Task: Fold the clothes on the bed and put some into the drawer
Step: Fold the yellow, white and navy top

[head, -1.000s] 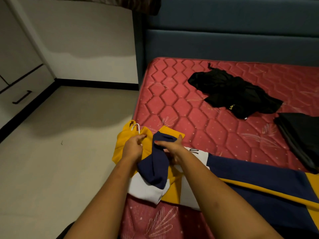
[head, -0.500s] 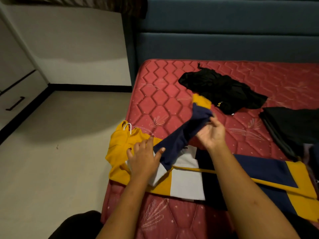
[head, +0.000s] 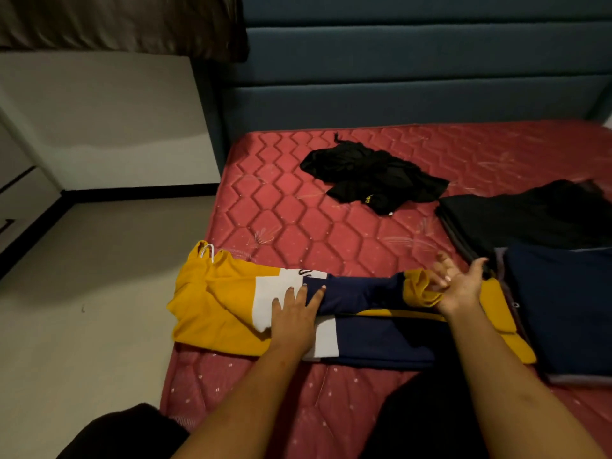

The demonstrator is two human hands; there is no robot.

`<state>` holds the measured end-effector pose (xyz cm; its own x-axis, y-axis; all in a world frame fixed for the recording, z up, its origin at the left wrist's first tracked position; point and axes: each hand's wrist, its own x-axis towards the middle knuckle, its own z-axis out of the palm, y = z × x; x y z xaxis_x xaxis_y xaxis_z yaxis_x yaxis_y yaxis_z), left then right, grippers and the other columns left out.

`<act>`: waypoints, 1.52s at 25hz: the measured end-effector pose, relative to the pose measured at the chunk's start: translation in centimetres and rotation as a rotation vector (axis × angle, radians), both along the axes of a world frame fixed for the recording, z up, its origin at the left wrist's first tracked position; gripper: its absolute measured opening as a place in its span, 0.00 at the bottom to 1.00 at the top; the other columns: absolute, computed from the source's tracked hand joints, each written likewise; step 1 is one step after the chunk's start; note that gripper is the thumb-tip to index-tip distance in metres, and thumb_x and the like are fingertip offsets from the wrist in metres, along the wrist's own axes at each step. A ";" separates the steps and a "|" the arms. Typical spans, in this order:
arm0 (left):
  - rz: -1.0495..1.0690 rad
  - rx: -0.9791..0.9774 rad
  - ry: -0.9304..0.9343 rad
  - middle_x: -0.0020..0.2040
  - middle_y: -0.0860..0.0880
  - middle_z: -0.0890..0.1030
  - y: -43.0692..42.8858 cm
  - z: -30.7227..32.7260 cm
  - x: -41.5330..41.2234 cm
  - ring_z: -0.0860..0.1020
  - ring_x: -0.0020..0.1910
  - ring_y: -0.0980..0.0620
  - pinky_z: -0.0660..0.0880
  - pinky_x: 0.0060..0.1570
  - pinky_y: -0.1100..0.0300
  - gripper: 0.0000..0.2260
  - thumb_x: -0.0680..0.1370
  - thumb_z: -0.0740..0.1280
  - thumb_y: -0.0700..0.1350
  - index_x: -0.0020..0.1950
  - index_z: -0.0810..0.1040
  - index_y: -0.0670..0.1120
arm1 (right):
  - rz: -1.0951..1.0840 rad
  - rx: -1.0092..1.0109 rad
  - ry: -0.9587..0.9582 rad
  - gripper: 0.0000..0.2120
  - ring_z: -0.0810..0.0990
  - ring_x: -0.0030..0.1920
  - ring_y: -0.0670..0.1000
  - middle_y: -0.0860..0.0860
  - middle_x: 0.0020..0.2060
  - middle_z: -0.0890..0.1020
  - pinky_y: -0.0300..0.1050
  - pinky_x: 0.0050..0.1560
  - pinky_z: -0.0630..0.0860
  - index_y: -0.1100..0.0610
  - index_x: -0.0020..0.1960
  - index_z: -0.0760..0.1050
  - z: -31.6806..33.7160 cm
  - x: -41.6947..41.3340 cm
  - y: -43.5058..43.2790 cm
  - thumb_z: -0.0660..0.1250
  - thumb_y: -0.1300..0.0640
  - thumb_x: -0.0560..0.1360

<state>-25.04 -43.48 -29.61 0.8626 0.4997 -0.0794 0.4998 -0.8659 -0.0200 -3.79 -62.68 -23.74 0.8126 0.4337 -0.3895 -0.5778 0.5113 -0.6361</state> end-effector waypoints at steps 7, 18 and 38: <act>-0.023 -0.096 -0.028 0.69 0.48 0.70 -4.1 1.2 4.7 0.65 0.68 0.44 0.66 0.60 0.49 0.23 0.79 0.58 0.40 0.74 0.62 0.50 | 0.773 -1.020 -0.312 0.24 0.79 0.40 0.56 0.58 0.42 0.80 0.48 0.35 0.76 0.59 0.56 0.77 -3.4 -0.7 -1.4 0.73 0.42 0.69; -0.091 -0.058 -0.508 0.37 0.49 0.73 -5.9 2.0 7.0 0.73 0.35 0.46 0.63 0.26 0.56 0.18 0.58 0.72 0.32 0.41 0.73 0.47 | 0.248 -1.825 -1.103 0.24 0.73 0.58 0.54 0.46 0.51 0.79 0.52 0.61 0.55 0.43 0.48 0.79 -0.3 0.3 -2.6 0.62 0.71 0.66; -0.075 -0.380 -0.201 0.79 0.53 0.51 -9.6 -0.1 9.3 0.48 0.77 0.52 0.47 0.73 0.40 0.22 0.82 0.55 0.55 0.76 0.57 0.59 | -0.151 -1.424 -0.657 0.25 0.76 0.59 0.63 0.60 0.59 0.78 0.51 0.56 0.72 0.47 0.71 0.69 -2.8 3.5 -4.2 0.59 0.65 0.77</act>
